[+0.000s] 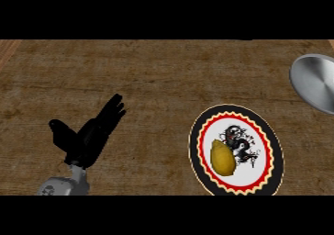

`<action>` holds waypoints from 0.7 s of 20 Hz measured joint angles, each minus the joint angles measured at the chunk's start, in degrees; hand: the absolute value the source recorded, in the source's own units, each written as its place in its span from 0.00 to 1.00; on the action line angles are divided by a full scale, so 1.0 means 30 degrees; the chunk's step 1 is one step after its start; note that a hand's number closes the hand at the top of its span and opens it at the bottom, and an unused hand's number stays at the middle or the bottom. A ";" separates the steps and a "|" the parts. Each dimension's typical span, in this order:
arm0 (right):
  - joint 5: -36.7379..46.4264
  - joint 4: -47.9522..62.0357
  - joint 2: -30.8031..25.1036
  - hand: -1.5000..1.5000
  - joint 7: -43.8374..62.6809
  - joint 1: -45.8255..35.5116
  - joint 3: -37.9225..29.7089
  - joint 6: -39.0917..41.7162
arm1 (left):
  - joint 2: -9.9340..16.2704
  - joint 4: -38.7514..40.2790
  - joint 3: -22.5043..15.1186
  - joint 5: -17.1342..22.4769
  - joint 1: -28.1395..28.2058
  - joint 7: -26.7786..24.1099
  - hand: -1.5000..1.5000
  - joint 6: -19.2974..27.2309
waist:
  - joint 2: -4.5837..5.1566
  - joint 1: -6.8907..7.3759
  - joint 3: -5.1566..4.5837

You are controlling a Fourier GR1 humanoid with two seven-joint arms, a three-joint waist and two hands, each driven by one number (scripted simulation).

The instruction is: Pick the cupcake from the plate and place it in the pan

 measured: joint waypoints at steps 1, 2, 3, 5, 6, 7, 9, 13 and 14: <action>-0.0080 0.0550 -0.0245 0.00 0.0184 0.0042 -0.0188 0.0225 | -0.0058 -0.0044 -0.0067 -0.0043 -0.0103 0.0066 0.50 0.0040 | 0.0041 0.0053 -0.0002; -0.0101 0.1154 -0.0551 0.00 0.0430 0.0083 -0.0294 0.0790 | -0.0069 -0.0132 -0.0107 -0.0056 -0.0054 0.0085 0.50 0.0045 | 0.0062 0.0116 -0.0003; -0.0097 0.1693 -0.0800 0.00 0.0607 0.0105 -0.0350 0.1303 | -0.0147 -0.0022 -0.0184 -0.0142 -0.0075 -0.0037 0.50 0.0053 | 0.0105 0.0144 -0.0002; -0.0259 0.2511 -0.1235 0.00 0.0591 0.0212 -0.0538 0.2311 | -0.0190 -0.0022 -0.0235 -0.0192 -0.0187 0.0041 0.50 0.0085 | 0.0156 0.0196 0.0017; -0.0328 0.2852 -0.1350 0.00 0.0515 0.0255 -0.0603 0.2742 | -0.0225 0.0011 -0.0193 -0.0184 -0.0342 0.0096 0.50 0.0132 | 0.0173 0.0205 0.0024; -0.0508 0.3044 -0.1620 0.00 0.0338 0.0184 -0.0758 0.3268 | -0.0164 0.0038 -0.0145 -0.0172 -0.0352 0.0050 0.50 0.0068 | 0.0191 0.0240 0.0041; -0.0940 0.3290 -0.1545 0.00 -0.0094 0.0188 -0.1133 0.3589 | -0.0116 -0.0038 -0.0104 -0.0199 -0.0334 0.0086 0.50 0.0090 | 0.0188 0.0304 0.0054; -0.2699 0.2625 -0.0894 0.00 -0.2319 0.0085 -0.2537 0.3583 | -0.0178 -0.0040 -0.0003 -0.0094 -0.0419 0.0248 0.50 0.0155 | 0.0117 0.0160 0.0099; -0.3252 0.2319 -0.0820 0.00 -0.3040 0.0067 -0.2972 0.3617 | -0.0108 -0.0024 0.0081 -0.0013 -0.0339 0.0204 0.50 0.0068 | 0.0096 0.0113 0.0106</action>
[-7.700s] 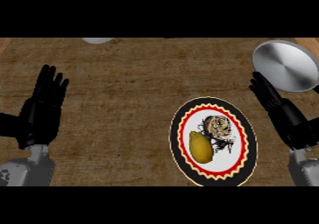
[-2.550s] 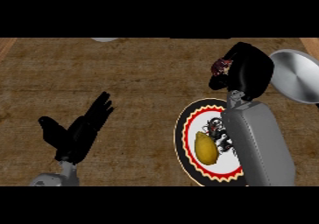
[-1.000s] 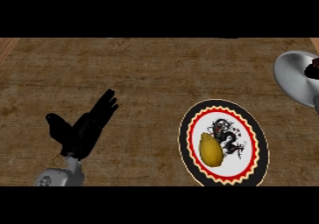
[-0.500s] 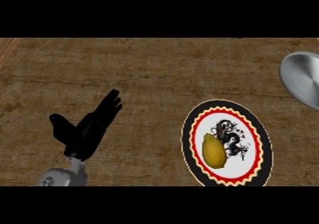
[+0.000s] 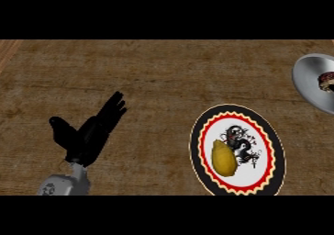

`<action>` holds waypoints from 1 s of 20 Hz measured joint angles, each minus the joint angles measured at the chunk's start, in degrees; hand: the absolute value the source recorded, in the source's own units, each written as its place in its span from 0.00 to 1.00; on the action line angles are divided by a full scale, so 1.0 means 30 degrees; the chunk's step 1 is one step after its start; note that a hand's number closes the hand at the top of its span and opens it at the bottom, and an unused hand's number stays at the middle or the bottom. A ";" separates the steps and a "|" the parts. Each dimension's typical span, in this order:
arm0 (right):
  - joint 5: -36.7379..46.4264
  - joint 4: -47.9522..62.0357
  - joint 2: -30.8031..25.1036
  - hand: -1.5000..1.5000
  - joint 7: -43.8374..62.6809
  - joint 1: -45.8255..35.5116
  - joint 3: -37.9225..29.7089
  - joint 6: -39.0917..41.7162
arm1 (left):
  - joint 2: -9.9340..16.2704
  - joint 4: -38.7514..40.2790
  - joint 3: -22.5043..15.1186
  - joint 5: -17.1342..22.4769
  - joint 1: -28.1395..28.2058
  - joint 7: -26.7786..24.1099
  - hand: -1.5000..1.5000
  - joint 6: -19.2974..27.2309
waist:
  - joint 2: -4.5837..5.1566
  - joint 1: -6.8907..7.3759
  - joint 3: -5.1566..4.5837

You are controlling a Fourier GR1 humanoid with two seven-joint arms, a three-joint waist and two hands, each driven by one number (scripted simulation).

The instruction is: Pick the cupcake from the plate and place it in the pan

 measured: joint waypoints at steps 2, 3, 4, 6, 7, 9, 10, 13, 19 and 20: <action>-0.1213 -0.0566 0.0169 0.00 -0.1449 0.0043 -0.0955 0.0164 | 0.0034 0.0094 0.0089 0.0012 0.0063 -0.0081 0.50 -0.0012 | -0.0027 -0.0138 0.0012; -0.1851 -0.0812 0.0268 0.00 -0.2119 0.0045 -0.1453 0.0292 | 0.0037 0.0137 0.0100 0.0008 0.0099 -0.0139 0.50 -0.0031 | -0.0050 -0.0199 0.0008; -0.2483 -0.0974 0.0250 0.00 -0.2708 0.0063 -0.1945 0.0618 | 0.0105 0.0155 0.0179 0.0081 0.0080 -0.0106 0.50 -0.0101 | -0.0069 -0.0253 0.0001; -0.3797 -0.1200 0.0150 0.00 -0.3832 0.0241 -0.2973 0.1491 | 0.0096 0.0163 0.0175 -0.0026 0.0262 -0.0220 0.50 -0.0036 | -0.0135 -0.0386 -0.0021; -0.4340 -0.1162 -0.0076 0.00 -0.4221 0.0335 -0.3401 0.2140 | 0.0104 0.0126 0.0174 -0.0012 0.0454 -0.0348 0.50 -0.0094 | -0.0146 -0.0385 -0.0027; -0.5389 -0.1023 -0.0232 0.00 -0.5205 0.0723 -0.4206 0.3346 | -0.0018 0.0042 0.0074 -0.0157 0.0407 -0.0216 0.50 0.0113 | -0.0174 -0.0469 -0.0042; -0.5792 -0.0881 -0.0482 0.00 -0.5554 0.0898 -0.4503 0.4097 | 0.0026 -0.0001 0.0100 -0.0158 0.0465 -0.0229 0.50 0.0085 | -0.0183 -0.0479 -0.0047; -0.6892 -0.0460 -0.0795 0.00 -0.7000 0.1806 -0.5268 0.6281 | 0.0241 -0.0129 0.0346 -0.0037 0.0474 -0.0126 0.50 -0.0010 | -0.0226 -0.0567 -0.0068; -0.8270 0.0232 -0.1526 0.00 -0.9474 0.3602 -0.5910 1.0431 | 0.0227 0.0231 0.0611 0.0000 0.0521 -0.0330 0.50 -0.0085 | -0.0343 -0.0781 -0.0113; -0.8390 0.0371 -0.1627 0.00 -0.9725 0.3825 -0.5912 1.0933 | 0.0102 0.0169 0.0529 -0.0032 0.0414 -0.0166 0.50 0.0020 | -0.0356 -0.0789 -0.0121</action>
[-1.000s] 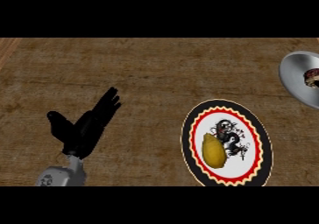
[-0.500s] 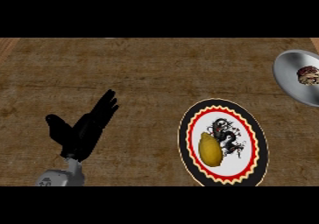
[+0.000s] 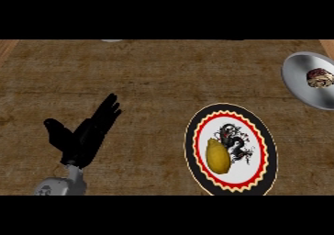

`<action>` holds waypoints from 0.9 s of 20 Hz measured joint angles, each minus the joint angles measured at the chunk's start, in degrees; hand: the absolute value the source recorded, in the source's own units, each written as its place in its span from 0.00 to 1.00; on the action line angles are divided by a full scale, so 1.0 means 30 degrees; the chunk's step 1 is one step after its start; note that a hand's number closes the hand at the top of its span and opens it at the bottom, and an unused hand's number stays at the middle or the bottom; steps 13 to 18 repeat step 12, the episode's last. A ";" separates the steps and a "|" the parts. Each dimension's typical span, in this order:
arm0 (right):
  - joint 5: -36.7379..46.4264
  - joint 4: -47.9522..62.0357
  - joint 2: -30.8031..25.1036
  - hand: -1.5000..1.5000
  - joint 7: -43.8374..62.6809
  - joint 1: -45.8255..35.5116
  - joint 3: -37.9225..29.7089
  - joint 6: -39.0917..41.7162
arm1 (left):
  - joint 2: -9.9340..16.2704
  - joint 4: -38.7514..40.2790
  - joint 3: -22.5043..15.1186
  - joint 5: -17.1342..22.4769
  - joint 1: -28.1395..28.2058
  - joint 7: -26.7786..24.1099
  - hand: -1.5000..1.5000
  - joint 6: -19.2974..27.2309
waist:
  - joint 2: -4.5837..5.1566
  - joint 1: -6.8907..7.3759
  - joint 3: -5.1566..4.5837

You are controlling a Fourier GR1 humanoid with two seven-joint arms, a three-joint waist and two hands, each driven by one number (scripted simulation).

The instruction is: Pick the cupcake from the plate and place it in the pan

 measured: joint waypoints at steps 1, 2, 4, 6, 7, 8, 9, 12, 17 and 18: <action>-0.0168 0.0014 -0.0133 0.00 -0.0178 0.0237 0.0031 0.0467 | -0.0002 -0.0299 -0.0038 -0.0003 0.0185 0.0200 0.50 0.0055 | -0.0037 -0.0035 -0.0009; -0.0360 0.0014 -0.0175 0.00 -0.0398 0.0460 0.0070 0.0871 | 0.0040 -0.0246 0.0039 -0.0026 0.0188 0.0164 0.50 0.0020 | -0.0067 -0.0081 -0.0022; -0.0614 0.0160 -0.0334 0.00 -0.1005 0.1055 0.0104 0.1615 | -0.0070 -0.0204 -0.0011 -0.0143 0.0300 -0.0025 0.50 0.0037 | -0.0079 -0.0098 -0.0028; -0.0881 0.0112 -0.0296 0.00 -0.1418 0.1530 0.0333 0.2262 | -0.0233 0.0012 -0.0071 -0.0308 0.0301 -0.0143 0.50 0.0094 | -0.0119 -0.0180 -0.0045; -0.0998 0.0042 -0.0211 0.00 -0.1639 0.1670 0.0493 0.2423 | -0.0192 0.0264 0.0070 -0.0319 0.0285 -0.0346 0.50 0.0005 | -0.0133 -0.0209 -0.0049; -0.1141 0.0045 -0.0386 0.00 -0.1714 0.1907 0.0567 0.2741 | -0.0136 -0.0048 0.0032 -0.0337 0.0547 -0.0267 0.50 -0.0034 | -0.0145 -0.0205 -0.0050; -0.1298 -0.0059 -0.0446 0.00 -0.1730 0.2105 0.0737 0.3048 | -0.0059 -0.0039 0.0137 -0.0257 0.0637 -0.0299 0.50 -0.0193 | -0.0166 -0.0240 -0.0059; -0.1715 -0.0487 -0.0182 0.00 -0.1688 0.2364 0.1458 0.3259 | -0.0012 0.0000 0.0420 -0.0271 0.0520 -0.0223 0.50 -0.0267 | -0.0205 -0.0309 -0.0077; -0.1715 -0.0487 -0.0182 0.00 -0.1688 0.2364 0.1458 0.3259 | -0.0012 0.0000 0.0420 -0.0271 0.0520 -0.0223 0.50 -0.0267 | -0.0205 -0.0309 -0.0077; -0.1715 -0.0487 -0.0182 0.00 -0.1688 0.2364 0.1458 0.3259 | -0.0012 0.0000 0.0420 -0.0271 0.0520 -0.0223 0.50 -0.0267 | -0.0205 -0.0309 -0.0077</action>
